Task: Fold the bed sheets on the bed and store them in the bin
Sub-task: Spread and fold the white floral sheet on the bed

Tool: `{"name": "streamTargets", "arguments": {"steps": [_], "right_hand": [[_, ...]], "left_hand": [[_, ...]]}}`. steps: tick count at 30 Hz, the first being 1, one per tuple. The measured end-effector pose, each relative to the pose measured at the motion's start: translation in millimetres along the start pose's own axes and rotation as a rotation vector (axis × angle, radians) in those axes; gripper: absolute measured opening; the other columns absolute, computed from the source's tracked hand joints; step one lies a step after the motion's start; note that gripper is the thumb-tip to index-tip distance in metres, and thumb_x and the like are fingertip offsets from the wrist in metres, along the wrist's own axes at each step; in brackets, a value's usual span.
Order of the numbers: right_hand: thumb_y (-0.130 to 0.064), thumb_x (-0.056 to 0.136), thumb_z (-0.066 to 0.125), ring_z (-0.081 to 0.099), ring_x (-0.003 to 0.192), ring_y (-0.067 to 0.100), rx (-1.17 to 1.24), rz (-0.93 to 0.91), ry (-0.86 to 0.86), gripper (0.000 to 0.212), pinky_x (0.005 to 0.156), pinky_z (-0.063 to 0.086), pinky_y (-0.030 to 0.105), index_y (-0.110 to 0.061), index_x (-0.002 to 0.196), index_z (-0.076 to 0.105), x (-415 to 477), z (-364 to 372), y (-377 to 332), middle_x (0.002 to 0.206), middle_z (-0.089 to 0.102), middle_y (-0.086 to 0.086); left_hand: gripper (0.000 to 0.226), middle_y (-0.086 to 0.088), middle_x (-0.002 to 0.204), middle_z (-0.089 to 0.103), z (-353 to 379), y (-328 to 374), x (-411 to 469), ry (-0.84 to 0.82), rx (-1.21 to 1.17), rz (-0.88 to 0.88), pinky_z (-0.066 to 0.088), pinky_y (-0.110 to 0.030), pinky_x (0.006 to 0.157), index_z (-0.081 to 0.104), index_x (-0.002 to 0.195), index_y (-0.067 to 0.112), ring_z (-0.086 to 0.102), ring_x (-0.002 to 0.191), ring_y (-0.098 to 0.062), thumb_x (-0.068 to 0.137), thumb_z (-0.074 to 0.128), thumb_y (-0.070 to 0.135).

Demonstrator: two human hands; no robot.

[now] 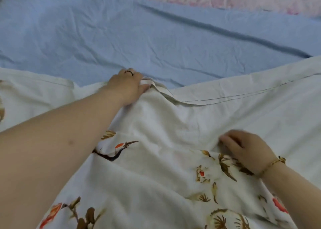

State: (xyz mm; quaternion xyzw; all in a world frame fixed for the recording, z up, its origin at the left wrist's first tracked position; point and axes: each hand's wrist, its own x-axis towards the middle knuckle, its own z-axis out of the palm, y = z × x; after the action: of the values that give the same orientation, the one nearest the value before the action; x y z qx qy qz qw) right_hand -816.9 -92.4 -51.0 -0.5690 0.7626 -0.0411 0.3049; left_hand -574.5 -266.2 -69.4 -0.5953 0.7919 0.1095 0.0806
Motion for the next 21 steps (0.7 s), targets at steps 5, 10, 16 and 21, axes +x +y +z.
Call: {"name": "streamTargets", "arguments": {"steps": [5,10,16,21], "right_hand": [[-0.029,0.09,0.052,0.026,0.134,0.025,-0.343,-0.085,0.277,0.05,0.11,0.017,0.034,-0.015,0.137,0.038,61.8,-12.4,-10.8,0.147,0.03,0.006],[-0.02,0.09,0.047,0.035,0.126,0.025,-0.667,-0.23,0.248,0.037,0.1,0.017,0.032,-0.017,0.126,0.051,112.1,-22.9,-24.5,0.137,0.047,0.004],[-0.015,0.096,0.037,0.049,0.11,0.043,-0.577,0.002,0.418,0.033,0.087,0.041,0.043,0.001,0.118,0.056,161.9,-88.3,-51.6,0.119,0.051,0.028],[-0.014,0.091,0.05,0.046,0.122,0.034,-0.107,0.013,0.209,0.057,0.101,0.035,0.037,-0.015,0.142,0.026,157.6,-52.0,-51.2,0.135,0.046,0.016]], "left_hand": [[0.081,-0.004,0.142,0.036,11.9,-16.7,-14.6,-0.029,-0.195,0.061,0.025,-0.034,0.105,0.035,0.139,0.02,0.03,0.131,-0.025,0.076,0.057,0.064],[0.039,-0.008,0.118,0.058,6.8,-22.5,-7.1,0.036,-0.184,0.076,0.036,-0.031,0.084,0.052,0.121,0.018,0.051,0.11,-0.027,0.087,0.057,0.036],[0.035,-0.007,0.076,0.055,-31.7,-32.8,42.3,0.21,-0.203,0.04,0.028,-0.029,0.068,0.054,0.066,0.014,0.052,0.091,-0.029,0.093,0.048,0.036],[0.046,-0.012,0.149,0.029,11.0,-12.1,32.7,0.298,0.031,-0.044,0.006,-0.035,0.111,0.035,0.14,0.016,0.024,0.136,-0.027,0.095,0.04,0.016]]}}
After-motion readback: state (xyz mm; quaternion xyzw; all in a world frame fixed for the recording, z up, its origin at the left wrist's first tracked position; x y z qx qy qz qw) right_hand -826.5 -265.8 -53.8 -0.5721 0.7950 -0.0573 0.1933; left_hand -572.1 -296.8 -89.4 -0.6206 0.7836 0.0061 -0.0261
